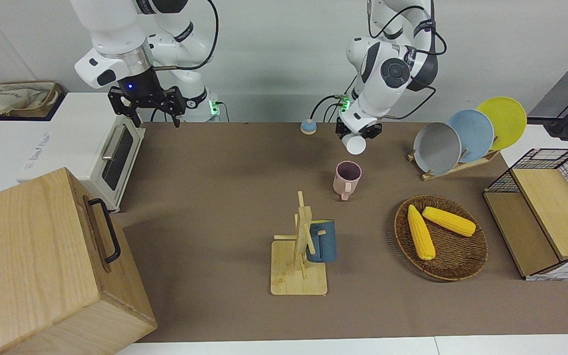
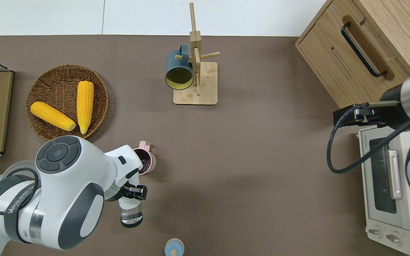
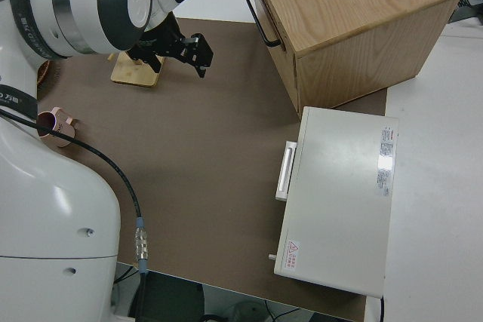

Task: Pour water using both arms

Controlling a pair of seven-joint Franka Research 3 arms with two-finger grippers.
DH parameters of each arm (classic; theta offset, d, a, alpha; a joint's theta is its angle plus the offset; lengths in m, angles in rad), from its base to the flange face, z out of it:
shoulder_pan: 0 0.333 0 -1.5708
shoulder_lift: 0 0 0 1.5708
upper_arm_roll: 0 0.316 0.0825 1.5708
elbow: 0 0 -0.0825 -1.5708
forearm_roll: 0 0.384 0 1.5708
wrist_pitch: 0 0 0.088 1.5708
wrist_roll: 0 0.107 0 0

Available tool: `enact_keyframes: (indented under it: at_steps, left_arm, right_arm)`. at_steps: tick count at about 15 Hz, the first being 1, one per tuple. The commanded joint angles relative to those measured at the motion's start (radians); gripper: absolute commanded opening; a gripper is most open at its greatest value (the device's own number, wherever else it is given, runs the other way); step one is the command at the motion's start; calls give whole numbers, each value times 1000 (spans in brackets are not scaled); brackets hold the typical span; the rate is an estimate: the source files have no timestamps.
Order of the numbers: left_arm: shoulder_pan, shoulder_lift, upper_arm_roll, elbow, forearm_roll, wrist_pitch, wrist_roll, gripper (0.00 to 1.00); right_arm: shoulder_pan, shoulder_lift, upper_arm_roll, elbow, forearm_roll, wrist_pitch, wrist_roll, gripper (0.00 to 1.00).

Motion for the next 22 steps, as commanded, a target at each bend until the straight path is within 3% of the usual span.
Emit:
enact_keyframes:
  at_steps: [1,5,7,11,13,18,22]
  left_arm:
    - [6,-17,-2,27,14,-49,-19,121]
    - [4,-51,0,-4,12,-5,-17,119]
    - [4,-100,0,-50,5,44,-16,117]
    - [-8,-247,-3,-233,-2,281,-7,119]
    - [-10,-267,-14,-278,-2,378,-10,119]
    - [-25,-289,-19,-343,-3,474,-17,119]
    - [-24,-332,-10,-378,-3,477,-14,119]
  right_arm:
    - [-22,-3,13,-1,22,-1,-20,994]
    - [-22,-3,13,-1,22,-1,-19,994]
    - [-22,-3,13,-1,22,-1,-20,994]
    - [-22,-3,13,-1,22,-1,-20,994]
    - [-22,-3,13,-1,22,-1,-19,994]
    - [-22,-4,13,-1,22,-1,-19,994]
    - [-22,-3,13,-1,22,-1,-19,994]
